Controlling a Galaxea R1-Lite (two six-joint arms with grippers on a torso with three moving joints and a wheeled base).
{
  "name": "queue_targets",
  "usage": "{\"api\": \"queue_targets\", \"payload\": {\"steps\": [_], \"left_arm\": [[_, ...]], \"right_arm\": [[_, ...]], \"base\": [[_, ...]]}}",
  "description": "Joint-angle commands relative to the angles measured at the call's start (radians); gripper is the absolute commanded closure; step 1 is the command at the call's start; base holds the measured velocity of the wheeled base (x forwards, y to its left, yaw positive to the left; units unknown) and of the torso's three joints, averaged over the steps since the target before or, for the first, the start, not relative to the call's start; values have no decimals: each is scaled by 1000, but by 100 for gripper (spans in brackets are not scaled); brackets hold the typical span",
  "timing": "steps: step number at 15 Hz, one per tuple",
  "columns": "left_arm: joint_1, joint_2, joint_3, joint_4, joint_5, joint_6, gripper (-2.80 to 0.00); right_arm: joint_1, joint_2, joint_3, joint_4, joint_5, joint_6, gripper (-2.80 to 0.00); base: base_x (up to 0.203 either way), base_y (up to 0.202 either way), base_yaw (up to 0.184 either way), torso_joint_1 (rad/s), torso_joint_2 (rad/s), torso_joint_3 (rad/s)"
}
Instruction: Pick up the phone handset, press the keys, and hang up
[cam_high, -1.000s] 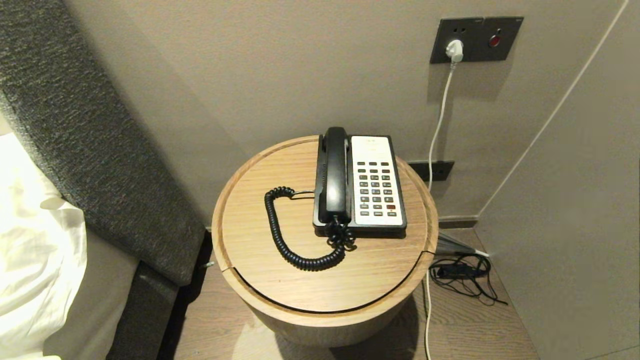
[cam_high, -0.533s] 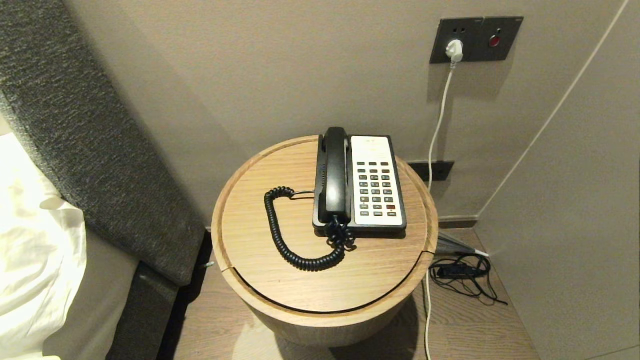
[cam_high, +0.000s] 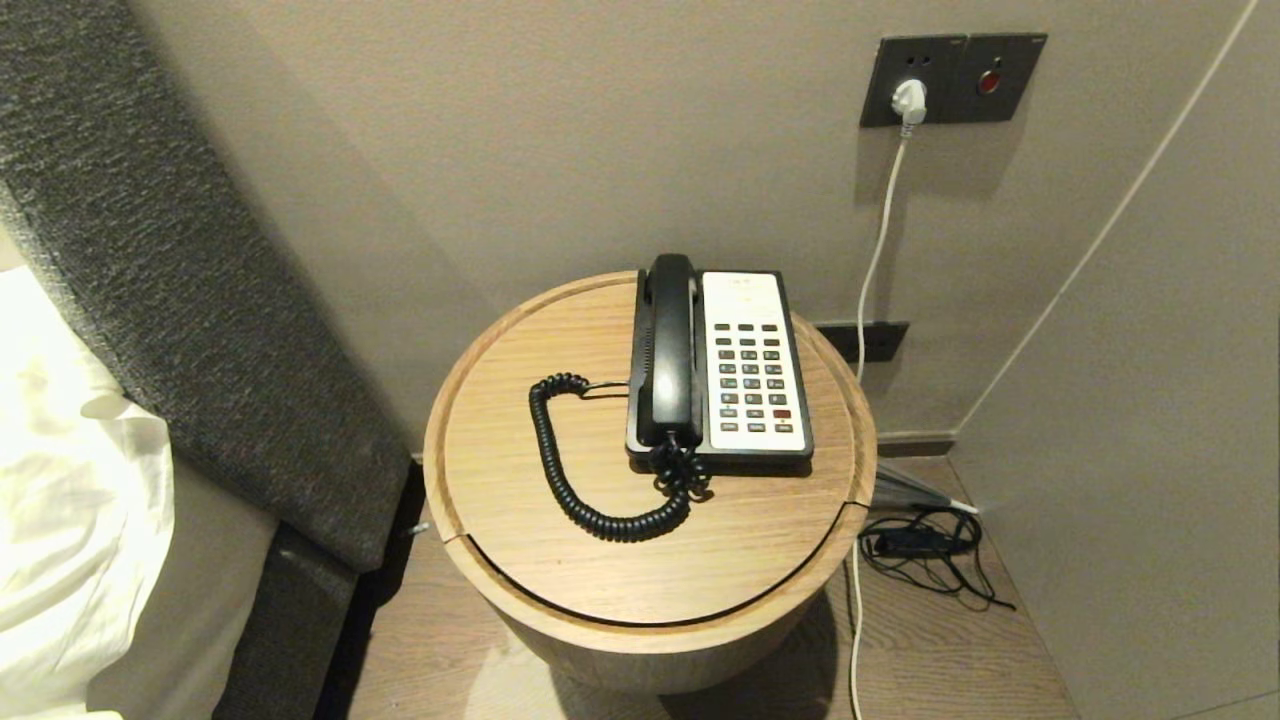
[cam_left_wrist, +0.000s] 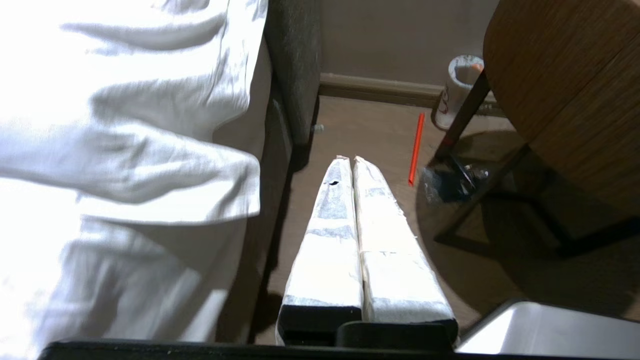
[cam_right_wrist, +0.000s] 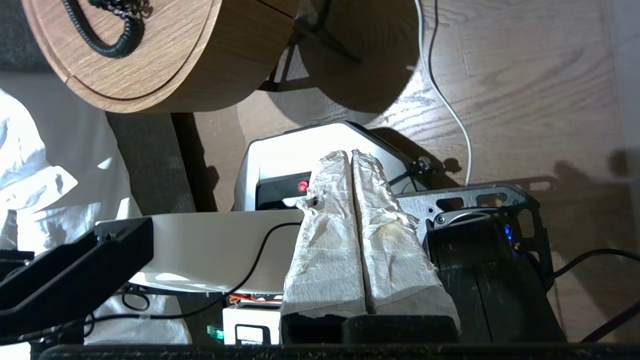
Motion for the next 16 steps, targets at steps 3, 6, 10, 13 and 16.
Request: {"api": "queue_targets", "payload": {"steps": [3, 6, 10, 13, 16], "left_arm": [[1, -19, 94, -199, -69, 119, 0], [1, -19, 127, -277, -116, 195, 0], [1, -19, 116, -231, -114, -61, 0], [0, -19, 104, -194, -145, 14, 0], [1, -19, 138, -223, -154, 66, 0]], "right_arm": [[0, -91, 42, -9, -8, -6, 0], [0, -208, 137, -78, -115, -20, 0], [0, -312, 203, -123, -170, -112, 0], [0, -370, 207, -122, -175, -170, 0], [0, -434, 221, -151, -210, -207, 0]], "base": [[0, 0, 0, 0, 0, 0], [0, 0, 0, 0, 0, 0], [0, 0, 0, 0, 0, 0], [0, 0, 0, 0, 0, 0], [0, 0, 0, 0, 0, 0]]}}
